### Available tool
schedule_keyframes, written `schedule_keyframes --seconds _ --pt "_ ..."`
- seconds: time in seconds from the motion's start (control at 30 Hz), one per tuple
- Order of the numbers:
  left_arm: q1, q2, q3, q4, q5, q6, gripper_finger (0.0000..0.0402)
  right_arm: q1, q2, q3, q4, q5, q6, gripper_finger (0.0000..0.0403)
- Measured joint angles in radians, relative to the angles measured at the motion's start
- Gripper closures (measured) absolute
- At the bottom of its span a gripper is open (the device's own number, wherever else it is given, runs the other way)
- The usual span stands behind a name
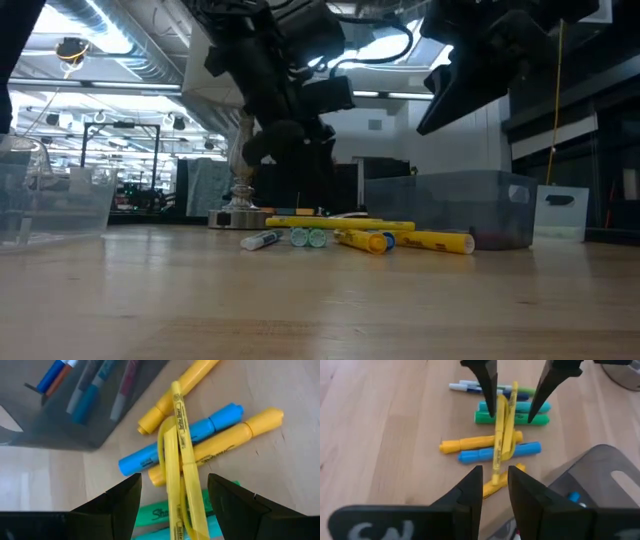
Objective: Pick & Place Markers
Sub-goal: Put the yellow pen into the left transparent bin
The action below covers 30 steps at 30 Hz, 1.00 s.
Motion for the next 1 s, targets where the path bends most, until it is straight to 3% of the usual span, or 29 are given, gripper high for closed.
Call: schedule_keyframes --seconds 0.23,1.0 --pt "0.005 0.002 0.001 0.001 -0.067 0.007 0.0178 0.000 0.000 0.000 0.023 0.006 0.000 0.0312" --pt "0.007 0.030 0.002 0.016 -0.075 -0.002 0.0178 0.000 0.001 0.001 0.026 0.006 0.008 0.0312"
